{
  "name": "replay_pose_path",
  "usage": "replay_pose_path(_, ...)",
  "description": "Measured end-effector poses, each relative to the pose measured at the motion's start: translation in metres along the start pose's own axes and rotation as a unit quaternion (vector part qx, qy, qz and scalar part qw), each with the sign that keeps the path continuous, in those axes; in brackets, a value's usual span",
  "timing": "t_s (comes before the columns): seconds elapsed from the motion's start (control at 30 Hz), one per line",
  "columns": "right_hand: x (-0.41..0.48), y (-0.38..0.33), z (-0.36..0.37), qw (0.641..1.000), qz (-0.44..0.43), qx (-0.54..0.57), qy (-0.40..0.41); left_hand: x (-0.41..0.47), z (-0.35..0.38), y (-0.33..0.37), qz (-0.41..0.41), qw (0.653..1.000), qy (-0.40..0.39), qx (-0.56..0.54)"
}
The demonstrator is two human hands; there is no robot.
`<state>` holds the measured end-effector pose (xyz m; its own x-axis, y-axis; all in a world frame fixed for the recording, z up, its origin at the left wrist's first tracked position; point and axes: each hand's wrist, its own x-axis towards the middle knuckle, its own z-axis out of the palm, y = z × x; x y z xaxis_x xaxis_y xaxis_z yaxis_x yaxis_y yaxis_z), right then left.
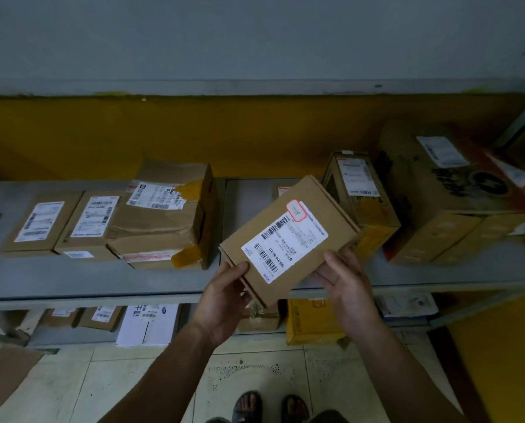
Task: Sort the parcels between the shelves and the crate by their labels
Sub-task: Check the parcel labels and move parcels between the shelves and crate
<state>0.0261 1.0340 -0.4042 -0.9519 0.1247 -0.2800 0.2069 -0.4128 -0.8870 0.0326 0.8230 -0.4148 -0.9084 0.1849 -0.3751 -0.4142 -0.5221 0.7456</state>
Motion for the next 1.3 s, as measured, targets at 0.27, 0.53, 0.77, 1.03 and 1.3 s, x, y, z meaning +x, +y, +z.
replay_pose_path(0.27, -0.019, 0.005, -0.033, 0.993, -0.016, -0.015, 0.114, 0.016, -0.006, -0.008, -0.061, 0.997, -0.055, 0.013)
replay_pose_path(0.53, -0.083, 0.027, -0.073, 0.973, -0.037, -0.012, 0.228, 0.016, 0.025, -0.048, -0.128, 0.984, -0.091, 0.087)
replay_pose_path(0.77, -0.153, 0.037, -0.117, 0.951, -0.060, 0.014, 0.302, -0.011, 0.062, -0.102, -0.178, 0.969, -0.105, 0.137)
replay_pose_path(1.03, -0.286, 0.057, -0.204, 0.919, -0.066, 0.068, 0.383, -0.100, 0.131, -0.195, -0.196, 0.944, -0.156, 0.214)
replay_pose_path(1.3, -0.426, 0.092, -0.287, 0.881, -0.032, 0.123, 0.456, -0.197, 0.183, -0.291, -0.245, 0.898, -0.205, 0.303)
